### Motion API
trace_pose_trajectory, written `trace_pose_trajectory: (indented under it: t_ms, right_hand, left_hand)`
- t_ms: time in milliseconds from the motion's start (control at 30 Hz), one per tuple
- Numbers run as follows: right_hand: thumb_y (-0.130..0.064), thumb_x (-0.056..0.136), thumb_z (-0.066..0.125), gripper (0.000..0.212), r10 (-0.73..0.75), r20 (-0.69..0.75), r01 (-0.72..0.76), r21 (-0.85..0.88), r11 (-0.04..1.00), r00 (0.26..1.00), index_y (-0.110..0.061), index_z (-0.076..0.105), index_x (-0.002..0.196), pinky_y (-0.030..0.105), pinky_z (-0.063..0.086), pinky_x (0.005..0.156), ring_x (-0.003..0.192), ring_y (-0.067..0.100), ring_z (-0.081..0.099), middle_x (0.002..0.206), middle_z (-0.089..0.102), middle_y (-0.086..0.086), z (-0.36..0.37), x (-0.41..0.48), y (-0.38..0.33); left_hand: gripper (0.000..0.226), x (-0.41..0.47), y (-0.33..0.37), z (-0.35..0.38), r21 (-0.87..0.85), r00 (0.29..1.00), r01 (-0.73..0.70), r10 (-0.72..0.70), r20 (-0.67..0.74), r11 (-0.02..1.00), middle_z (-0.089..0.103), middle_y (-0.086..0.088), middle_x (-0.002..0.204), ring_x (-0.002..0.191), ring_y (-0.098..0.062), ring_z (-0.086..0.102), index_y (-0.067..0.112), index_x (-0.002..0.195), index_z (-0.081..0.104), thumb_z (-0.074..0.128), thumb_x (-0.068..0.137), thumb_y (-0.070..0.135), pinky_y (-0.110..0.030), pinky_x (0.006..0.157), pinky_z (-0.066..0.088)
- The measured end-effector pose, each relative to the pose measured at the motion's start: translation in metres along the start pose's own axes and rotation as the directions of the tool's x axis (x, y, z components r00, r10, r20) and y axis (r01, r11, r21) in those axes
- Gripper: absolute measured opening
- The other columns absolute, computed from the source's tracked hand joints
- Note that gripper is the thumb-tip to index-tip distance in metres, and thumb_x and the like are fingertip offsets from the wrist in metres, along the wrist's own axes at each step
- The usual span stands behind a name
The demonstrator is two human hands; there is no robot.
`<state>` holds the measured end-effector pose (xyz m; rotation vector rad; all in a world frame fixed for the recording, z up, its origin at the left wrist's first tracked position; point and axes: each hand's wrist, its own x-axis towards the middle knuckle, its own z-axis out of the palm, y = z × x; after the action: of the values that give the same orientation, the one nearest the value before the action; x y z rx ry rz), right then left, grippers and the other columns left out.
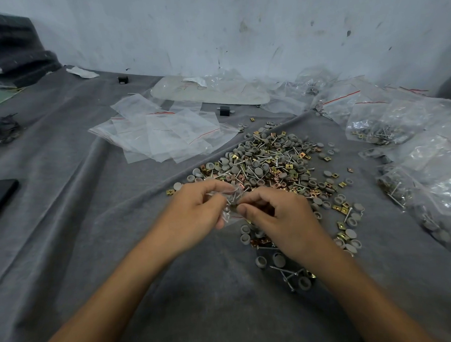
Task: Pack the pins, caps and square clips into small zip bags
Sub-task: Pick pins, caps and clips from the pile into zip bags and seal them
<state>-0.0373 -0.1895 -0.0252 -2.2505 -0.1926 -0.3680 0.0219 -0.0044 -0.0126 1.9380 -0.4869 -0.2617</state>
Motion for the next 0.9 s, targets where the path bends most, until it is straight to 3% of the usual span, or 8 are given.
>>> trace_pose_trajectory:
  t_ms: [133, 267, 467, 567, 700, 800, 900]
  right_hand:
    - [-0.025, 0.089, 0.077, 0.005, 0.063, -0.064, -0.055, 0.119, 0.991, 0.996, -0.029, 0.074, 0.089, 0.015, 0.051, 0.058, 0.069, 0.005, 0.067, 0.079, 0.071, -0.014, -0.005, 0.001, 0.003]
    - [-0.02, 0.087, 0.079, 0.008, 0.183, -0.108, -0.147, 0.28, 0.949, 0.977, -0.027, 0.073, 0.088, 0.04, 0.061, 0.07, 0.077, 0.018, 0.069, 0.082, 0.073, -0.001, -0.013, 0.005, 0.007]
    - [-0.009, 0.087, 0.078, 0.016, 0.227, -0.059, -0.179, 0.438, 0.881, 0.972, -0.024, 0.074, 0.093, 0.021, 0.057, 0.07, 0.081, 0.009, 0.071, 0.09, 0.076, -0.002, -0.013, 0.005, 0.003]
    - [-0.004, 0.089, 0.074, 0.018, 0.247, 0.007, -0.215, 0.517, 0.829, 0.969, -0.02, 0.074, 0.097, 0.028, 0.06, 0.076, 0.084, 0.014, 0.072, 0.092, 0.076, 0.003, -0.009, 0.004, 0.001]
    - [0.002, 0.096, 0.062, 0.023, 0.212, 0.087, -0.225, 0.542, 0.81, 0.973, -0.016, 0.073, 0.105, 0.033, 0.06, 0.083, 0.094, 0.02, 0.073, 0.101, 0.076, 0.007, -0.006, 0.003, -0.002]
    - [0.003, 0.098, 0.057, 0.026, 0.21, 0.05, -0.204, 0.532, 0.822, 0.976, -0.017, 0.072, 0.107, 0.03, 0.06, 0.079, 0.094, 0.019, 0.073, 0.101, 0.076, 0.004, -0.016, 0.004, -0.003]
    - [-0.01, 0.097, 0.064, 0.021, 0.228, -0.021, -0.209, 0.326, 0.922, 0.973, -0.028, 0.073, 0.101, 0.026, 0.059, 0.071, 0.084, 0.009, 0.07, 0.093, 0.075, -0.005, -0.034, 0.003, 0.004]
  left_hand:
    - [0.033, 0.0, 0.0, 0.0, -0.034, 1.0, 0.005, -0.005, -0.004, 0.999, 0.065, -0.002, 0.055, 0.059, -0.019, 0.056, 0.041, 0.101, 0.073, 0.049, 0.082, 0.031, -0.038, 0.064, 0.046]
    - [0.035, 0.001, 0.0, -0.002, -0.03, 1.0, 0.014, -0.014, 0.0, 0.999, 0.065, -0.002, 0.055, 0.059, -0.019, 0.055, 0.04, 0.103, 0.074, 0.048, 0.08, 0.032, -0.036, 0.065, 0.044]
    - [0.033, 0.001, 0.0, -0.002, 0.024, 1.0, 0.003, -0.003, 0.027, 1.0, 0.068, -0.001, 0.058, 0.059, -0.017, 0.055, 0.04, 0.106, 0.071, 0.048, 0.084, 0.034, -0.045, 0.065, 0.05]
    - [0.035, 0.0, 0.0, -0.002, 0.064, 0.999, -0.006, 0.004, 0.038, 0.998, 0.069, 0.0, 0.059, 0.059, -0.016, 0.058, 0.039, 0.111, 0.07, 0.047, 0.085, 0.035, -0.049, 0.069, 0.055]
    - [0.036, 0.001, -0.001, -0.001, 0.08, 0.999, -0.014, 0.011, 0.042, 0.997, 0.07, 0.001, 0.059, 0.059, -0.014, 0.059, 0.039, 0.112, 0.07, 0.047, 0.084, 0.035, -0.047, 0.069, 0.055]
    - [0.035, 0.001, -0.002, -0.003, 0.03, 0.999, -0.008, 0.007, 0.035, 1.0, 0.068, 0.0, 0.058, 0.058, -0.014, 0.055, 0.04, 0.108, 0.072, 0.048, 0.084, 0.032, -0.04, 0.064, 0.048]
    - [0.034, 0.003, -0.005, -0.007, -0.03, 1.0, 0.012, -0.012, 0.008, 0.999, 0.068, -0.001, 0.058, 0.06, -0.011, 0.055, 0.041, 0.105, 0.073, 0.048, 0.083, 0.033, -0.033, 0.065, 0.043]
